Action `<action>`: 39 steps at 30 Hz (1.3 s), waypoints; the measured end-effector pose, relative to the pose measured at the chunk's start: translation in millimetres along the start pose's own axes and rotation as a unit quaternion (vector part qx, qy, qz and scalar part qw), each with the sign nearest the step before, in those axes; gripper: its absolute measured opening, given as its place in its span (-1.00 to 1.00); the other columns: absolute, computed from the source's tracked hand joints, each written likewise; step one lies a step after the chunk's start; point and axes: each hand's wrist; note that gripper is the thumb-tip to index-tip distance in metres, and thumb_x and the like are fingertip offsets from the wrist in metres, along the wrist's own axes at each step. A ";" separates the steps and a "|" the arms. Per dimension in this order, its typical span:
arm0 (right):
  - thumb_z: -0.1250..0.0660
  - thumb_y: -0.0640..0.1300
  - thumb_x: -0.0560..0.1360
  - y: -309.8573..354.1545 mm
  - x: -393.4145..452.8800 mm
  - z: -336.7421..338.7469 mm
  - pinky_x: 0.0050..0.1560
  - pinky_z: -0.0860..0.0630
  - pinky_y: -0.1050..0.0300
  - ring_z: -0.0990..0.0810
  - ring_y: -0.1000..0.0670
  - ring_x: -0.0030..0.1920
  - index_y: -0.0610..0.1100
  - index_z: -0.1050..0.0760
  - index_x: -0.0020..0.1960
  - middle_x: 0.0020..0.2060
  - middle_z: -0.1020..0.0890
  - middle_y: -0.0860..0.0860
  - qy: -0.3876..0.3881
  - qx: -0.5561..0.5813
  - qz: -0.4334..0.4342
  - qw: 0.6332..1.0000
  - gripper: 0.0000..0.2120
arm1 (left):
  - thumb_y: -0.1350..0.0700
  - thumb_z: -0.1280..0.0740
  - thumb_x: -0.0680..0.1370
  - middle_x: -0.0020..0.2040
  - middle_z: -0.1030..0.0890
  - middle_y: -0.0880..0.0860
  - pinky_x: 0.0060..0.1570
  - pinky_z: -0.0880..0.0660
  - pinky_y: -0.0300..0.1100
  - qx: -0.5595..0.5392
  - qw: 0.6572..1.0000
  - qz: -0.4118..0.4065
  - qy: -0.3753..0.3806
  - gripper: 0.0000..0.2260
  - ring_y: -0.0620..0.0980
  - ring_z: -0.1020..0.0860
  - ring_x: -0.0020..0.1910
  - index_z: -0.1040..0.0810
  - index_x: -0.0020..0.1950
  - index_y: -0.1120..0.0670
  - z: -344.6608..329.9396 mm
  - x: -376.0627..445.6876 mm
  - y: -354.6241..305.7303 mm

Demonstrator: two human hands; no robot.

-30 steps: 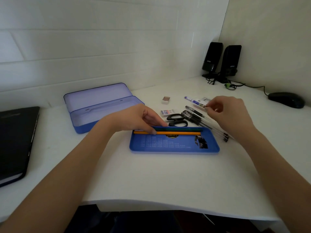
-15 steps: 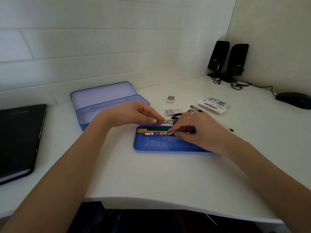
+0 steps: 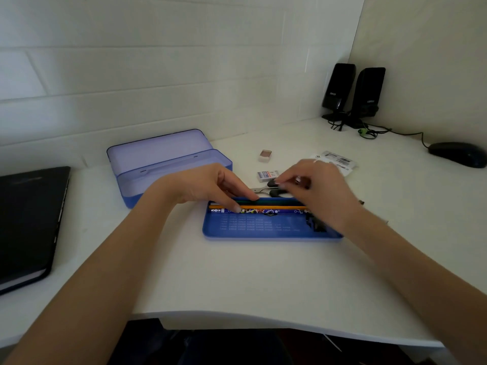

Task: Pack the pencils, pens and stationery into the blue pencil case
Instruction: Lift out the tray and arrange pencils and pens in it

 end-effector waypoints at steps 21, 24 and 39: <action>-0.38 -0.16 0.45 -48.2 2.1 27.3 -0.10 -0.52 0.04 -0.57 -0.07 -0.10 -0.08 -0.61 -0.15 -0.11 -0.62 -0.06 0.008 -0.156 -0.224 0.962 -0.96 | 0.34 -0.42 0.43 0.08 -0.69 -0.04 0.19 -0.48 -0.31 0.009 1.000 -0.005 -0.017 -0.69 -0.12 -0.60 0.13 -0.67 0.05 -0.02 -2.4 3.3 1.1; -0.36 -0.17 0.44 -49.9 1.3 29.0 -0.06 -0.58 -0.01 -0.60 -0.09 -0.11 -0.08 -0.64 -0.14 -0.12 -0.64 -0.07 0.024 -0.175 -0.237 0.955 -0.92 | 0.29 -0.45 0.42 0.07 -0.69 -0.06 0.12 -0.48 -0.39 0.013 1.000 0.004 -0.008 -0.68 -0.17 -0.61 0.10 -0.66 0.10 -0.02 -2.5 3.4 -1.4; -0.43 -0.16 0.41 -19.0 -1.1 32.1 -0.21 -0.51 0.36 -0.60 0.14 -0.25 -0.02 -0.62 -0.12 -0.28 -0.64 0.10 0.017 0.026 -0.091 0.995 -0.92 | 0.14 -0.53 0.37 0.25 -0.56 -0.20 0.31 -0.38 -0.25 0.053 0.996 0.008 0.073 -0.51 -0.24 -0.49 0.25 -0.54 0.26 -0.13 -5.8 0.2 -7.6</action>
Point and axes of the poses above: each hand's wrist, its own x-axis towards the middle knuckle, its own z-axis out of the back of the hand, y = z × x
